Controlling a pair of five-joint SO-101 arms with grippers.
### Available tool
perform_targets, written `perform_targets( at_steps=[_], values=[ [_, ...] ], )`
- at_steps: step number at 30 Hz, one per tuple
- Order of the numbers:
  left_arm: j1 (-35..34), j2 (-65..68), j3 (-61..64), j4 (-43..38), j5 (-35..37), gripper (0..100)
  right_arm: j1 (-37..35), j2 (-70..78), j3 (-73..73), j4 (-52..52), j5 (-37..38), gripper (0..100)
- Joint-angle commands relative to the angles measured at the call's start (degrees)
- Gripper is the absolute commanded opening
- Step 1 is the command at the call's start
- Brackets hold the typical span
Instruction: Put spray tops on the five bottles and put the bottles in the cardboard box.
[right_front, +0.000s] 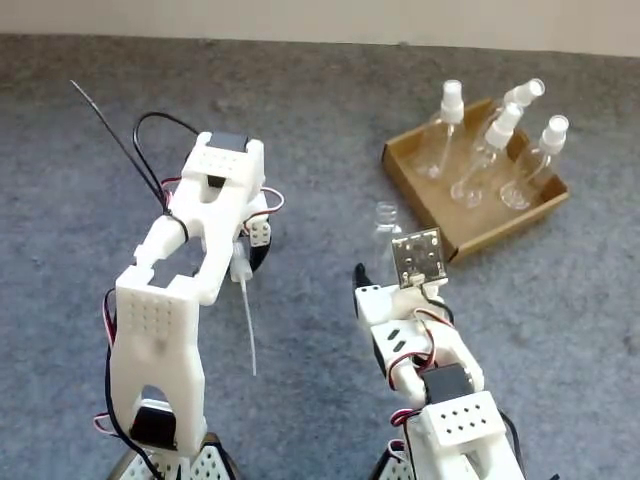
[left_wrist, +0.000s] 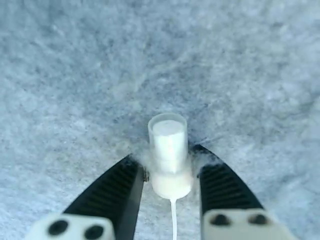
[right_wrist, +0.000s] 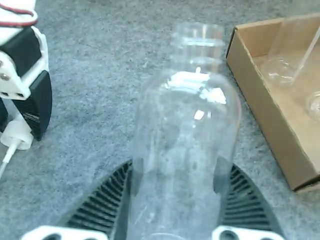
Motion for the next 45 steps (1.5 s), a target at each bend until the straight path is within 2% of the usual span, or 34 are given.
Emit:
perform_targets(
  at_steps=[1,7,15,25,31,35,41,45],
  values=[
    [-0.7,-4.0,-1.7,0.3,-1.6,2,0.0,-1.1,-0.4,-1.5,-0.5,16.7],
    [-1.2,-12.9,-1.1,0.4,-6.9,0,-4.5,-1.1,-0.4,-1.5,-0.3,17.0],
    [-2.1,-23.1,-1.2,5.6,-12.0,0,-8.2,-1.1,-0.4,-1.6,-0.5,17.0],
    [-7.1,-35.9,-1.1,6.3,-12.7,0,-13.3,-1.1,-0.8,-1.8,-0.5,17.0],
    [-6.7,-43.5,-1.1,6.0,-12.7,0,-13.6,-0.7,-0.2,-17.9,-0.5,17.0],
    [-6.6,-48.6,-1.6,5.7,-12.7,0,-13.8,-1.0,1.5,-18.8,-0.5,17.0],
    [-0.2,-56.3,-1.2,-3.0,-12.6,0,-18.4,-1.0,2.1,-18.8,-0.4,17.0],
    [4.9,-61.8,-1.1,-8.4,-12.6,0,-18.9,-1.0,2.1,-18.8,-0.3,17.0]
  ],
)
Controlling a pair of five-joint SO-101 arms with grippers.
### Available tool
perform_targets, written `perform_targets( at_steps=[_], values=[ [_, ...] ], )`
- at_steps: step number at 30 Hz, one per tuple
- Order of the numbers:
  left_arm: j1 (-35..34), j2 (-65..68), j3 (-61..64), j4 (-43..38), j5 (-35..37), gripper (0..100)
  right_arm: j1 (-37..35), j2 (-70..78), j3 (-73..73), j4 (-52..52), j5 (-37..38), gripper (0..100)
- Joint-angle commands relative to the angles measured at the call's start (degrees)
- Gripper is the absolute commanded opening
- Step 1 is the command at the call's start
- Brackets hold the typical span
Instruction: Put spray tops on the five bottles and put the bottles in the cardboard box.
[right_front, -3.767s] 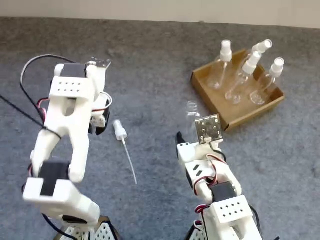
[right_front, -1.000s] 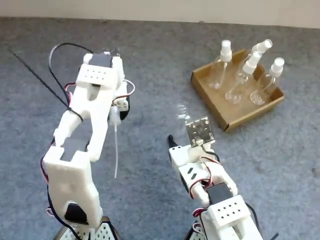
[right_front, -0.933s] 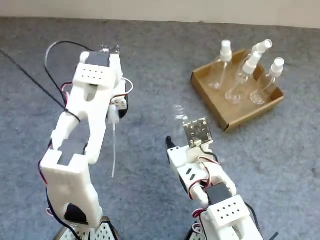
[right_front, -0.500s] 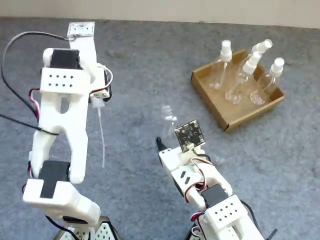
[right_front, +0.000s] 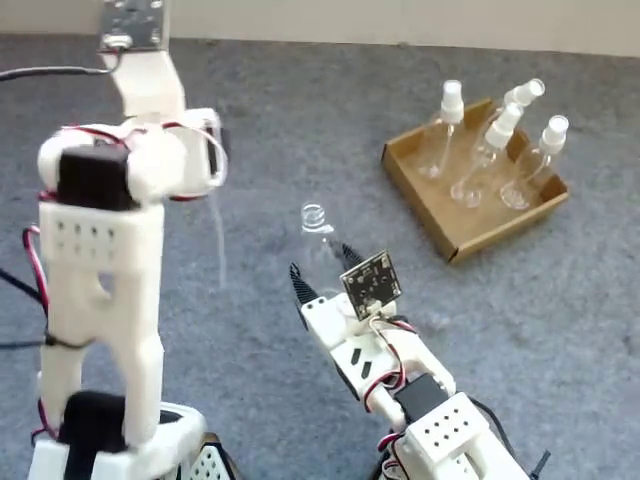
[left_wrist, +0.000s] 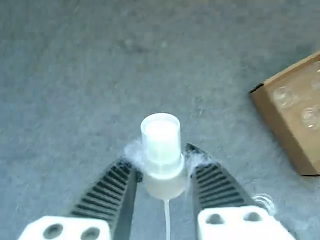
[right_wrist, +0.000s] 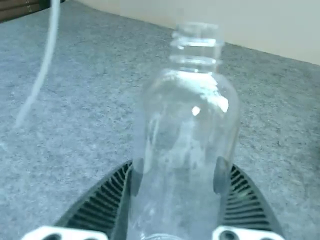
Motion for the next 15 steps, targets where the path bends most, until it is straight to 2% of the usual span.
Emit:
perform_targets(
  at_steps=[1,5,11,15],
  values=[
    [5.5,-7.6,-1.2,-7.4,-0.5,0,-1.0,-1.0,-0.5,-1.5,-0.2,17.0],
    [6.6,-10.5,-1.2,-13.4,-0.3,0,-1.1,-1.0,-0.5,-1.5,-0.2,17.0],
    [11.6,-11.0,-1.1,-16.7,-0.2,0,-0.9,-1.1,0.9,-1.5,-0.1,17.0],
    [13.0,-11.4,-1.1,-21.7,-0.1,0,-0.9,-1.1,2.4,-1.5,-0.1,17.0]
  ],
)
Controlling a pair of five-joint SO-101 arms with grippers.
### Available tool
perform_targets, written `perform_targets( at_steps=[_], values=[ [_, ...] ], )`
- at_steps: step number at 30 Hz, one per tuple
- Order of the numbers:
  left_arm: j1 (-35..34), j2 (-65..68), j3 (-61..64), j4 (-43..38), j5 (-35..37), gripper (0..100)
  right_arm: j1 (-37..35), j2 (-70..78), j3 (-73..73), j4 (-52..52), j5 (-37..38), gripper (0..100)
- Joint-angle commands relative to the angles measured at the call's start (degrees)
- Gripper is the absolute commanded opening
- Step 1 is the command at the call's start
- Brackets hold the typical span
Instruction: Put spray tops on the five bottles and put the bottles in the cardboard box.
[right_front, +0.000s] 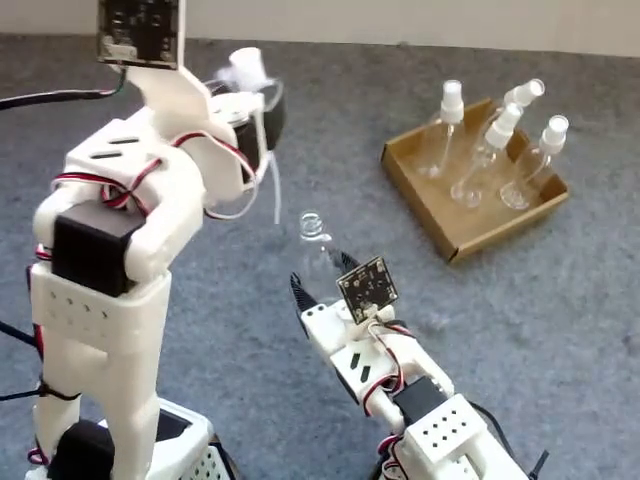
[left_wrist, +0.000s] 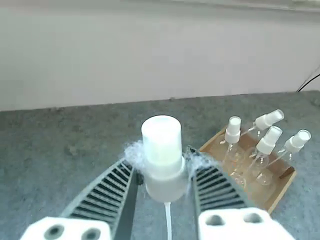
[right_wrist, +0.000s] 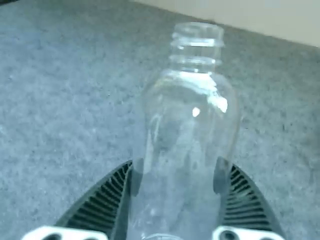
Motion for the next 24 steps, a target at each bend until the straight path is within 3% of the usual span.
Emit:
perform_targets(
  at_steps=[1,6,14,19,24],
  values=[
    [1.7,-2.2,-1.1,-6.2,-0.1,0,-0.5,-1.1,-0.2,-1.5,-0.1,17.0],
    [1.7,-3.6,-0.6,-6.0,-0.1,0,-0.5,-1.1,0.0,-1.5,-0.1,17.0],
    [1.5,-10.5,13.5,-9.5,-0.4,0,-0.5,-1.1,0.0,-1.5,-0.1,17.0],
    [1.7,-16.1,27.4,-19.0,-0.6,0,-0.5,-1.1,0.0,-1.5,-0.1,17.0],
    [1.3,-24.0,42.2,-36.2,-0.6,0,-0.5,-1.1,0.0,-1.5,-0.1,17.0]
  ],
)
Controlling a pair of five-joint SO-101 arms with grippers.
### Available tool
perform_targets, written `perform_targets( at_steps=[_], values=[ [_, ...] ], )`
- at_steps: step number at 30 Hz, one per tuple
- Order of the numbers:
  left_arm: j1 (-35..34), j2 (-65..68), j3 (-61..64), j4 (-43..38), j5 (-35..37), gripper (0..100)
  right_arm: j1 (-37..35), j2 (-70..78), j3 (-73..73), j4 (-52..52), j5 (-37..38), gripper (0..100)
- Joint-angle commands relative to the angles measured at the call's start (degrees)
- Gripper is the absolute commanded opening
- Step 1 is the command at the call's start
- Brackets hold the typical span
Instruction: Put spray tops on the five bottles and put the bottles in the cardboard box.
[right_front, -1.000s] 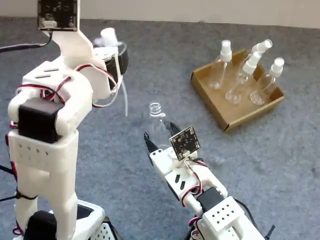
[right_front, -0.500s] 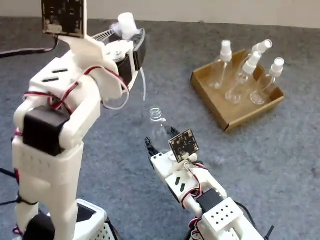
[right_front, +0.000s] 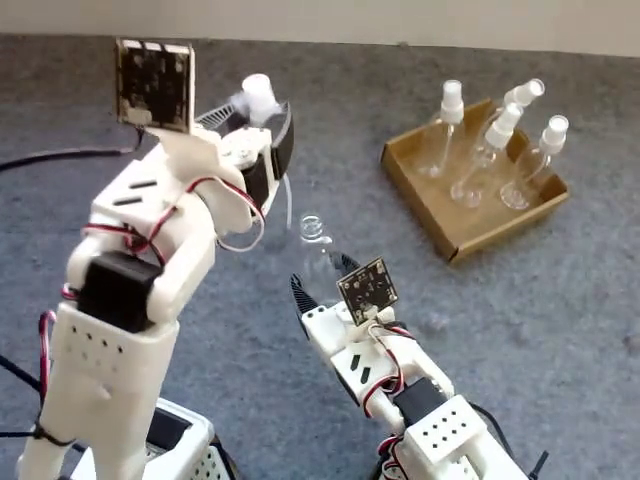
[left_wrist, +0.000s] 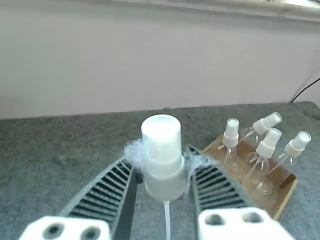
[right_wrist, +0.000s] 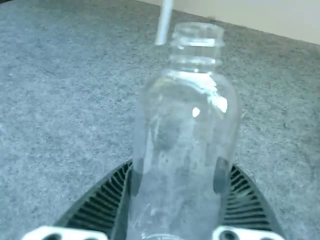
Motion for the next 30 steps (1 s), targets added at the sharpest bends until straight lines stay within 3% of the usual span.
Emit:
perform_targets(
  at_steps=[1,6,14,19,23,30],
  values=[
    [0.5,-8.7,11.6,-16.6,-0.6,0,-0.5,-1.1,-0.5,-1.4,-0.1,17.0],
    [0.9,-17.0,20.9,-25.3,-0.3,0,-0.5,-1.1,-0.5,-1.4,-0.1,17.0],
    [2.0,-20.8,21.6,-25.4,0.0,0,-0.5,-1.1,-0.5,-1.4,-0.1,17.0],
    [6.0,-21.0,21.2,-21.6,-0.1,0,-0.5,-1.1,-0.5,-1.4,-0.1,17.0],
    [4.9,-20.9,21.3,-20.9,-0.4,0,-0.5,-1.1,-0.5,-1.4,-0.1,17.0],
    [5.1,-20.8,17.0,-12.3,0.0,0,3.5,-1.1,-0.8,-1.4,-0.1,17.0]
  ],
)
